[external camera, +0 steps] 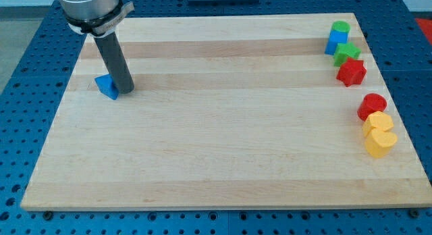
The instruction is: Push the blue triangle towards the top left
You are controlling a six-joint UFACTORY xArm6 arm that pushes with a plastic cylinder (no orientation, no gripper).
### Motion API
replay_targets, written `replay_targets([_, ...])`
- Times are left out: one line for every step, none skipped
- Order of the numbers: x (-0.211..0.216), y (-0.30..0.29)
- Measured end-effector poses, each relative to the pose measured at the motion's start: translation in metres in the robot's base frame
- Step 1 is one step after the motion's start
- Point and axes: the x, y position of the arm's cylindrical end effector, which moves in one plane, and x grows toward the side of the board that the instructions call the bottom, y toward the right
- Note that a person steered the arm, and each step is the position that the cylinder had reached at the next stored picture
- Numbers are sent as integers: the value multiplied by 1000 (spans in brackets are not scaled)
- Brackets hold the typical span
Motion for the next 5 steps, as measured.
replay_targets([21, 17])
replay_targets([56, 22])
replay_targets([68, 14])
replay_targets([61, 5])
replay_targets([43, 5])
